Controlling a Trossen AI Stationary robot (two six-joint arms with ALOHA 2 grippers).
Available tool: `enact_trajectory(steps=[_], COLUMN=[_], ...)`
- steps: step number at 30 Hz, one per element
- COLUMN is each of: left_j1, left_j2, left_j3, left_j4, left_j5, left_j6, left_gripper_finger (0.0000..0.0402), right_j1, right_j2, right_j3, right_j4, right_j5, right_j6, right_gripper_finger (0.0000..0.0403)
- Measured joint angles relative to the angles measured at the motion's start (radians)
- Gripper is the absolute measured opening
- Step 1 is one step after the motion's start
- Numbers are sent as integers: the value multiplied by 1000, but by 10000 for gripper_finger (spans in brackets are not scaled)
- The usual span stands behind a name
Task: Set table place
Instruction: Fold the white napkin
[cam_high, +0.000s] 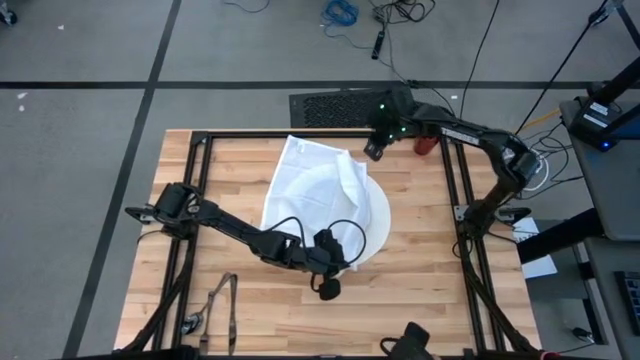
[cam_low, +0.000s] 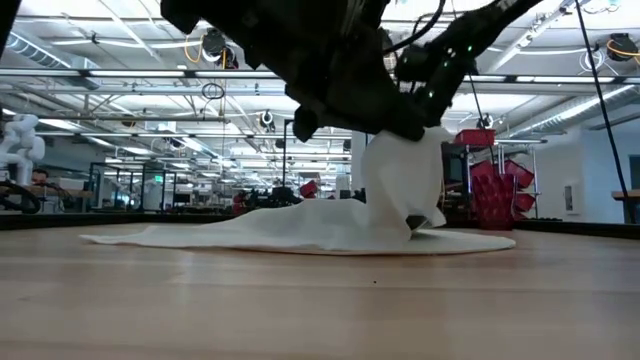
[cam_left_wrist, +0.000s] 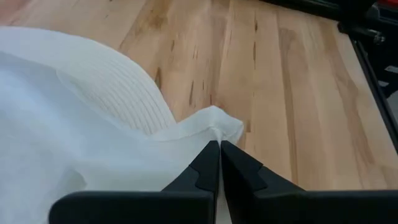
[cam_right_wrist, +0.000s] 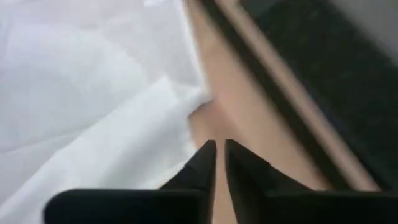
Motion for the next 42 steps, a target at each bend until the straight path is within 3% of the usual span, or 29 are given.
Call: enact_trajectory(steps=[5,9,18,27,31,36,42], left_j1=[-12,-10,-10,-10,-10,-10,-2], left_j2=[0,0,0,0,0,0,0], left_j3=[-4,-4,-4,-4,-4,-4,-4], left_j4=[-2,-7,-7,-6,-6,-6,-6], left_j5=[3,3,-3,-5,-5,-57,-69], left_j6=[0,3,-2,-3,-3,-3,-3], left_gripper_finger=[0,0,0,0,0,0,0], right_j1=[1,0,3,6,21,34,26], right_j2=[124,202,306,339,340,342,317], right_j3=[-9,-9,-9,-6,-6,-5,17], right_j4=[1,5,53,75,77,52,-2], right_j5=[-10,-11,-65,-21,-2,9,74], right_j6=[23,27,14,27,23,9,6], right_gripper_finger=[94,118,113,111,88,12,1])
